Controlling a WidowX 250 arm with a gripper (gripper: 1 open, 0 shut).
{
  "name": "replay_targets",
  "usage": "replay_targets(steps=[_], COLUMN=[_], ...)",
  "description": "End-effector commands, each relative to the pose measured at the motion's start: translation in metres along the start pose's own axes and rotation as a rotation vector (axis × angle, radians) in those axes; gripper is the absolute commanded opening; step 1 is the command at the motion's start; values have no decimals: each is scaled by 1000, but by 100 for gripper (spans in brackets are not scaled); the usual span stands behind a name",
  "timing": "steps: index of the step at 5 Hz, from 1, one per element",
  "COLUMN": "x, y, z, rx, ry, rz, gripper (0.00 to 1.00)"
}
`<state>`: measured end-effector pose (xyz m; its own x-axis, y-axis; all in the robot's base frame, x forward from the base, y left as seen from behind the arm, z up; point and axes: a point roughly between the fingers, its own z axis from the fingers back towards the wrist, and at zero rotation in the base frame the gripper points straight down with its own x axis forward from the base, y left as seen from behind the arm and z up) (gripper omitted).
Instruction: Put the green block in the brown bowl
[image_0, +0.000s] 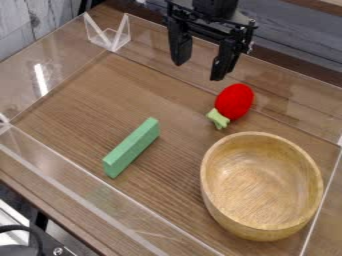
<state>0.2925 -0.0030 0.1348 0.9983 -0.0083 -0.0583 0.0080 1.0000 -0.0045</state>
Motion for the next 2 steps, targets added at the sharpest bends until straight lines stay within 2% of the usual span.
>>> replay_targets(steps=[1, 2], x=[-3, -24], y=[1, 12], z=[-8, -19], rx=[1, -1], ry=[20, 37], rz=[-9, -132], gripper=[100, 100])
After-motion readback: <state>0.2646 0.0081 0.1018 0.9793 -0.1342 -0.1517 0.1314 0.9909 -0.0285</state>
